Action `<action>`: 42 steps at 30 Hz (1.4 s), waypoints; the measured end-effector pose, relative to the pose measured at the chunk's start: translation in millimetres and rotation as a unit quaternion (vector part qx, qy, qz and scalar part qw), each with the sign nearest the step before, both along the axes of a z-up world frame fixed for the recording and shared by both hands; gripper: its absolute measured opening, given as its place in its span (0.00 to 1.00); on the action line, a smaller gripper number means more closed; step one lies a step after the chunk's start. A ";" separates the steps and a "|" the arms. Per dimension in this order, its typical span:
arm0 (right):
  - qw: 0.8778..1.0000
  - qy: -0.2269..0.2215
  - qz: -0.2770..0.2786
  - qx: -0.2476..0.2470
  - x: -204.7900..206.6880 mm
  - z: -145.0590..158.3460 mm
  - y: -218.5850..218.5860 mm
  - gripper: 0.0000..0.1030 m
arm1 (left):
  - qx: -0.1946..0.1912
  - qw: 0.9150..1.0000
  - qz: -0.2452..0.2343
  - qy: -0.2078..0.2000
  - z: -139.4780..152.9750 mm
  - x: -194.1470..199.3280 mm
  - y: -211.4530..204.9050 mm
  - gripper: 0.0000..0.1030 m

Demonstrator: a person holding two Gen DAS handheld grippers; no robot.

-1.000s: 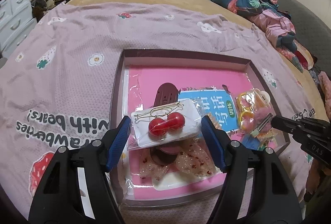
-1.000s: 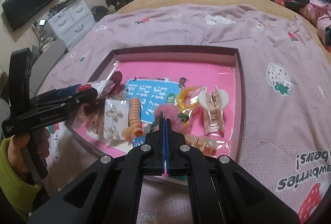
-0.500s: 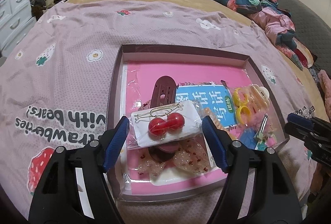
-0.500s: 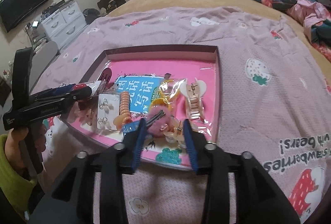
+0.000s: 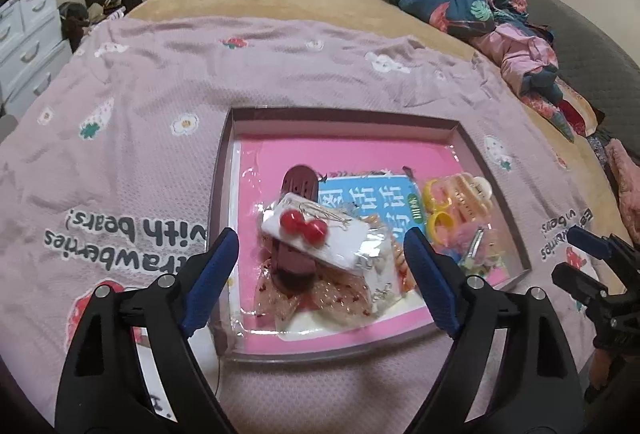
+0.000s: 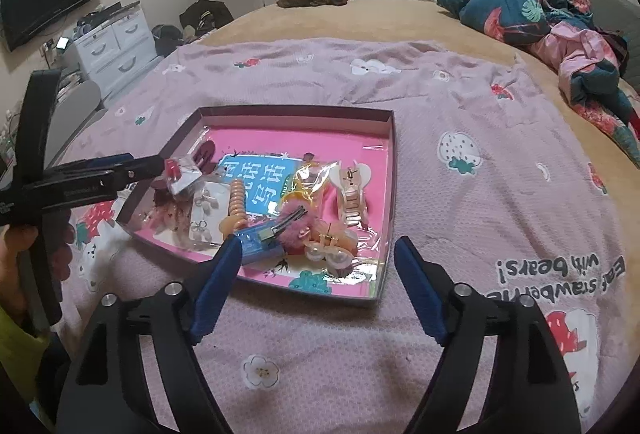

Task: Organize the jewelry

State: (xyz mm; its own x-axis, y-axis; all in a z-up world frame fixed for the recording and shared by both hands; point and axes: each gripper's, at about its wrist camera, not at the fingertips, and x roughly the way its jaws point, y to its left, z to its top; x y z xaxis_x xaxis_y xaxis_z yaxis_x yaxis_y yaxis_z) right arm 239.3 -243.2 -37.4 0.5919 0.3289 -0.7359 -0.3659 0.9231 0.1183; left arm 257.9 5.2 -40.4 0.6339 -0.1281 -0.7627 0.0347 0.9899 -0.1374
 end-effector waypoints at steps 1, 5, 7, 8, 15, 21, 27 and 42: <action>1.000 -0.002 0.000 0.001 -2.3 2.4 -0.9 0.77 | 0.000 1.000 0.000 -0.003 3.7 -2.1 -0.5 0.76; 1.000 -0.014 -0.004 0.005 -13.2 11.7 -3.3 0.84 | -0.003 1.000 0.002 -0.020 23.6 -15.1 -2.7 0.81; 1.000 -0.021 -0.005 0.007 -19.1 17.8 -4.3 0.85 | -0.003 1.000 0.002 -0.029 31.9 -22.0 -3.2 0.85; 1.000 -0.024 -0.005 0.008 -21.3 20.4 -4.8 0.86 | -0.003 0.999 0.003 -0.033 36.7 -26.3 -3.8 0.86; 0.998 -0.052 -0.012 0.016 -43.8 41.7 -8.7 0.93 | -0.006 0.998 0.009 -0.065 65.3 -51.1 -5.5 0.91; 0.997 -0.071 -0.023 0.020 -63.3 54.2 -11.5 0.96 | -0.006 0.997 0.010 -0.082 77.3 -78.4 -5.2 0.91; 0.995 -0.091 -0.028 0.015 -82.2 62.0 -10.1 0.96 | 0.004 0.996 0.014 -0.093 81.1 -105.9 -5.0 0.91; 0.990 -0.125 -0.063 0.024 -126.2 62.4 -18.7 0.96 | 0.020 0.994 0.013 -0.102 61.1 -157.4 -10.0 0.91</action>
State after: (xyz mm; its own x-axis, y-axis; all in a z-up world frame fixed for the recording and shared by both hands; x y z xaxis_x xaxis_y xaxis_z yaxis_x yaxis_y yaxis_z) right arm 113.1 -261.9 25.0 0.7915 0.2715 -0.5475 -0.2714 0.9589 0.0832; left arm 100.5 -4.9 20.6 0.7792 -0.0819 -0.6214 0.0320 0.9953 -0.0910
